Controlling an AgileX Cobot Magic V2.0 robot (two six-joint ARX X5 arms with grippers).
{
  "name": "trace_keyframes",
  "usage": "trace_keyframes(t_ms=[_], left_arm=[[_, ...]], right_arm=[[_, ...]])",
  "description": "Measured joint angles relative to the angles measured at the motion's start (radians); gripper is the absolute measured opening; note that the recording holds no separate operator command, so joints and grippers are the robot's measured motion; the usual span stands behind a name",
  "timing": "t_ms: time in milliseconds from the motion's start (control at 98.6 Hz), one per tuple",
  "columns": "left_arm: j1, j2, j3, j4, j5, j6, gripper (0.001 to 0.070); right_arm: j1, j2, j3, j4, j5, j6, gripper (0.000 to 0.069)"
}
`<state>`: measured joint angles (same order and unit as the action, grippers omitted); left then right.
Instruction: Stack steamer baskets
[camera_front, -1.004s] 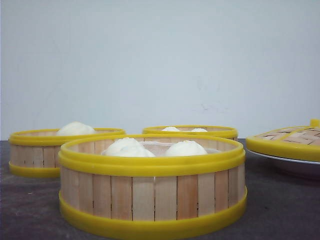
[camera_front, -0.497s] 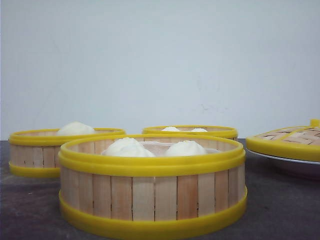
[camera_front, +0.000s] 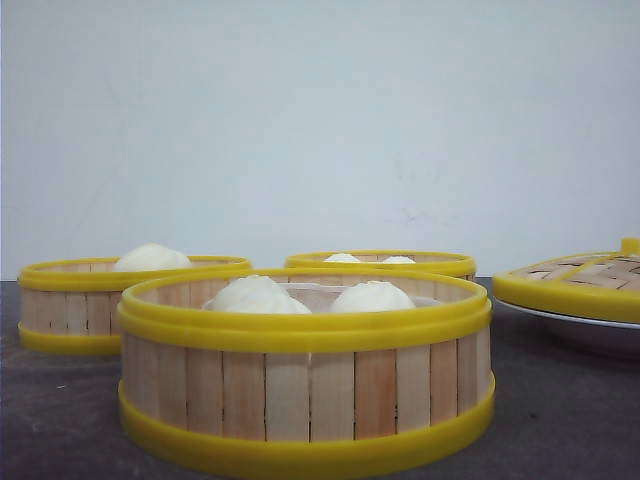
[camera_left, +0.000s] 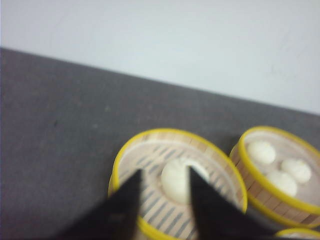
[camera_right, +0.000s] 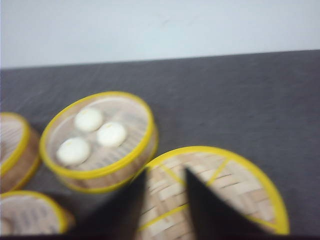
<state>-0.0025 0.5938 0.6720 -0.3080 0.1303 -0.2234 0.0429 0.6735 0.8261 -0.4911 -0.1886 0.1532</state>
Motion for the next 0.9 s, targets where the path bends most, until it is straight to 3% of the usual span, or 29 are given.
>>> trace_keyframes(t_ms=[71, 122, 183, 436, 903], left_arm=[[0.0, 0.0, 0.0, 0.001, 0.013, 0.006, 0.044], [0.0, 0.0, 0.0, 0.005, 0.031, 0.009, 0.0476], [-0.007, 0.002, 0.002, 0.006, 0.034, 0.013, 0.0494], [-0.061, 0.003, 0.002, 0.007, 0.078, 0.014, 0.0504], [-0.216, 0.003, 0.002, 0.005, 0.079, -0.006, 0.0504]], right_arm=[[0.014, 0.01, 0.0, 0.001, -0.011, 0.001, 0.0409], [0.02, 0.021, 0.003, 0.0, -0.021, 0.001, 0.0479], [0.027, 0.046, 0.021, 0.002, -0.022, 0.003, 0.0516], [0.066, 0.273, 0.205, 0.006, -0.077, 0.03, 0.0536], [0.182, 0.931, 0.626, -0.078, -0.097, 0.043, 0.0536]])
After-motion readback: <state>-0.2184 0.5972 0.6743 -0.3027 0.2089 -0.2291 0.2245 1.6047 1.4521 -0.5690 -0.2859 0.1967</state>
